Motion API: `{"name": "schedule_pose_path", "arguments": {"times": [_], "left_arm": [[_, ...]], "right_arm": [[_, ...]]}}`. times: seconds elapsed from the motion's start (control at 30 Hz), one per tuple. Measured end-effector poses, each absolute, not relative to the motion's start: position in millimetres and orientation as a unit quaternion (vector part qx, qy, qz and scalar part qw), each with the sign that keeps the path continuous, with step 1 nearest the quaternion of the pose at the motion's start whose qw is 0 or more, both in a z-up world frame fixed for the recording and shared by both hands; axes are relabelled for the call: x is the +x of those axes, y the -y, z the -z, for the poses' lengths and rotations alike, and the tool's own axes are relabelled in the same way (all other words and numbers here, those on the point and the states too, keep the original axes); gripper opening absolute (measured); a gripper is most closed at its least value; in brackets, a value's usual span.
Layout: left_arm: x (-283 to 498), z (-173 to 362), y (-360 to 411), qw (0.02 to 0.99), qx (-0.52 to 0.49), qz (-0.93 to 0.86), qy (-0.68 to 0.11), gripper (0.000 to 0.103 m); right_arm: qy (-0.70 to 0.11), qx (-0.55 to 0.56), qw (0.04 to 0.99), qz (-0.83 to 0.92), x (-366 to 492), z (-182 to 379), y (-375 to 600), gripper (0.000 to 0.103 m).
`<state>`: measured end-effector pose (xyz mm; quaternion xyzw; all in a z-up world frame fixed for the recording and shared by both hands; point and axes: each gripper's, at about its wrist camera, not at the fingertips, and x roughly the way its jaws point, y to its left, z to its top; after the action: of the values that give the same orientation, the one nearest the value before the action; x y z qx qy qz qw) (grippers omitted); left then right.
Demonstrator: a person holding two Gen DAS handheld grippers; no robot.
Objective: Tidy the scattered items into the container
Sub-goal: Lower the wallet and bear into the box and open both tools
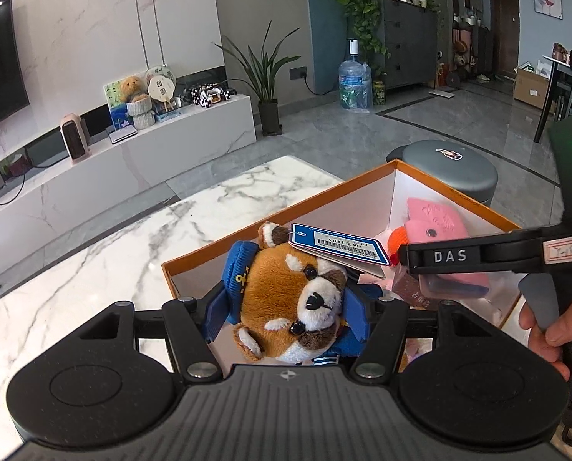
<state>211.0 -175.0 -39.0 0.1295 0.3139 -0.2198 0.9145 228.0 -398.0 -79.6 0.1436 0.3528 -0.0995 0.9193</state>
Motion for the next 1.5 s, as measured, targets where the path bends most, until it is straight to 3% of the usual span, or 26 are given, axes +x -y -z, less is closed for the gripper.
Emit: {"name": "schedule_pose_path", "arguments": {"times": [0.53, 0.7, 1.17, 1.5], "left_arm": [[219, 39, 167, 0.915, 0.112, 0.212, -0.325, 0.073], [222, 37, 170, 0.918, 0.111, 0.205, -0.322, 0.073], [236, 52, 197, 0.912, 0.126, 0.215, -0.327, 0.074], [240, 56, 194, 0.908, 0.128, 0.208, -0.34, 0.08]], "right_arm": [[-0.379, 0.108, 0.912, 0.112, 232, 87, 379, 0.088], [-0.34, 0.1, 0.927, 0.124, 217, 76, 374, 0.095], [-0.29, 0.119, 0.936, 0.161, 195, 64, 376, 0.095], [-0.29, 0.113, 0.937, 0.16, 196, 65, 373, 0.094]]}}
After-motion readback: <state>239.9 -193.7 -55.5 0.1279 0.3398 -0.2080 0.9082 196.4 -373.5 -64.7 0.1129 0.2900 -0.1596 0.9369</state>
